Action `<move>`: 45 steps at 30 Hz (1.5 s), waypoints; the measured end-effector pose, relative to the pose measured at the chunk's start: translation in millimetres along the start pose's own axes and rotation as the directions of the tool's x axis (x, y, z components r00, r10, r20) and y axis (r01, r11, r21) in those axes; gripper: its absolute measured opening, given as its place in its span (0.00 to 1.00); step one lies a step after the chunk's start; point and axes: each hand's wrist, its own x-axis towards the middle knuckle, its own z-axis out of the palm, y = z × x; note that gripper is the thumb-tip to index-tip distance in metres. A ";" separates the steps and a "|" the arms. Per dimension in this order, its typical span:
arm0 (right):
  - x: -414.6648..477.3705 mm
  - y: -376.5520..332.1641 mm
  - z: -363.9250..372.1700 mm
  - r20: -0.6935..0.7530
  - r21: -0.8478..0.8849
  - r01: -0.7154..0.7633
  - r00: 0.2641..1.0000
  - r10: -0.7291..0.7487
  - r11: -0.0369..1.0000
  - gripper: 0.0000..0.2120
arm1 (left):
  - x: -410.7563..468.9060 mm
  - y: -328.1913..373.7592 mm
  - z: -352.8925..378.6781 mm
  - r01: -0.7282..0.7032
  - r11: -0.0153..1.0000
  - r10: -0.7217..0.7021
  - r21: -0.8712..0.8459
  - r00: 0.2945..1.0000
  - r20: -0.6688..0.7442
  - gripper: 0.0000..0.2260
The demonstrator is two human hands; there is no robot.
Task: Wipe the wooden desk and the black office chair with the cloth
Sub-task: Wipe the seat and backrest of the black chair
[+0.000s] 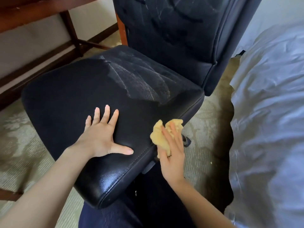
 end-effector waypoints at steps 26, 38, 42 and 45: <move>-38.6 -52.6 30.8 -0.111 0.349 -0.320 0.919 0.378 0.881 0.23 | -4.0 12.2 2.8 0.009 1.000 -0.009 -0.006 0.997 -0.074 0.66; -77.7 -21.8 21.9 0.129 0.223 -0.098 0.989 0.070 0.970 0.33 | -5.4 11.6 2.4 0.012 1.000 -0.012 -0.011 0.998 -0.067 0.65; -19.6 -5.3 12.4 -0.013 0.193 -0.165 0.985 0.171 0.967 0.27 | -5.1 11.1 1.8 0.013 0.999 -0.015 -0.029 0.998 -0.066 0.65; 33.8 8.9 -0.1 -0.114 0.243 -0.310 0.932 0.344 0.919 0.23 | -5.0 11.6 1.8 0.014 1.000 -0.015 -0.026 0.998 -0.062 0.65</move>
